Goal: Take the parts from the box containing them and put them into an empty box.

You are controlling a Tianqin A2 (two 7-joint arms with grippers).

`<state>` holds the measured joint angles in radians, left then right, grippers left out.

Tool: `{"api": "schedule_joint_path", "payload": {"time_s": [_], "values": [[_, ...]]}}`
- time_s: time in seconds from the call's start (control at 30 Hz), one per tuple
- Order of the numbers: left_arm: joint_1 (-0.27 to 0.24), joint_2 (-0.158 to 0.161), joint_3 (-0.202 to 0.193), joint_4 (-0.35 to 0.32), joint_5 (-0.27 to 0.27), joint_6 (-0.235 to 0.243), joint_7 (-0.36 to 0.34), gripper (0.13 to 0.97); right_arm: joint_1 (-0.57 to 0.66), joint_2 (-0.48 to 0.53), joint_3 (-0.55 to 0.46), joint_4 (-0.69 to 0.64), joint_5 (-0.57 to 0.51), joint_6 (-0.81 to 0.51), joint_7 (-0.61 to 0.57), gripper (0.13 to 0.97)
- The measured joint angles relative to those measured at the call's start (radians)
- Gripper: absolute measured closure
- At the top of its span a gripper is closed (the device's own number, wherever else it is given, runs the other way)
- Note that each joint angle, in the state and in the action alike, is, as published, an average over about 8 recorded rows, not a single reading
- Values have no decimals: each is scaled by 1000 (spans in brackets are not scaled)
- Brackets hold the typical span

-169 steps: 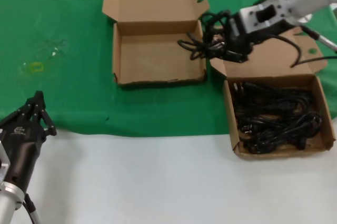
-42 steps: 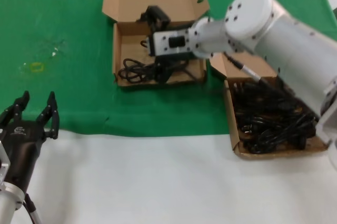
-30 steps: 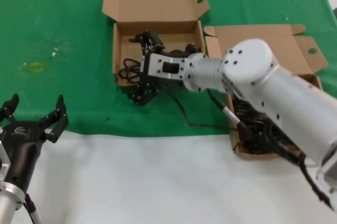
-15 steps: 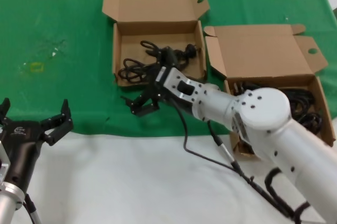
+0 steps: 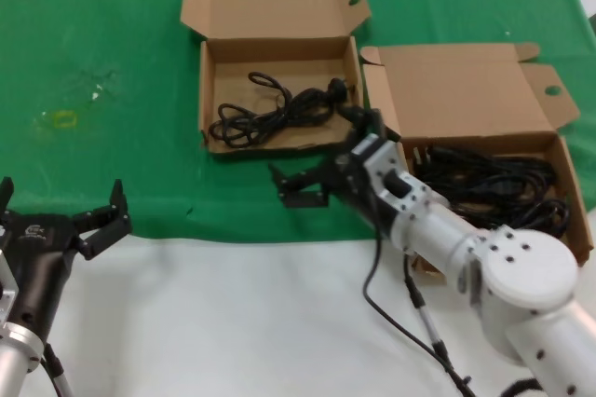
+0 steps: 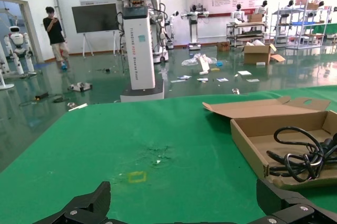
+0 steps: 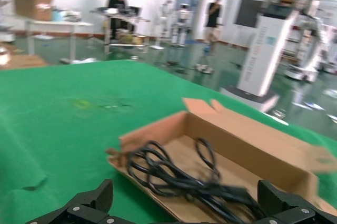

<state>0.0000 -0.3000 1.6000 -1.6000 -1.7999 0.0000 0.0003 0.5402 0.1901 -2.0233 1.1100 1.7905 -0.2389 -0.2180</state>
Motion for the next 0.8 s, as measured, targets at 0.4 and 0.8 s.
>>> {"api": "schedule_joint_path", "payload": {"time_s": [0.4,0.8], "values": [[0,0,0,0,0,0,0,132,-236,48,184,214,4,104,95,129],[0,0,0,0,0,0,0,132,-458,93,359,416,8,202,185,129]]}}
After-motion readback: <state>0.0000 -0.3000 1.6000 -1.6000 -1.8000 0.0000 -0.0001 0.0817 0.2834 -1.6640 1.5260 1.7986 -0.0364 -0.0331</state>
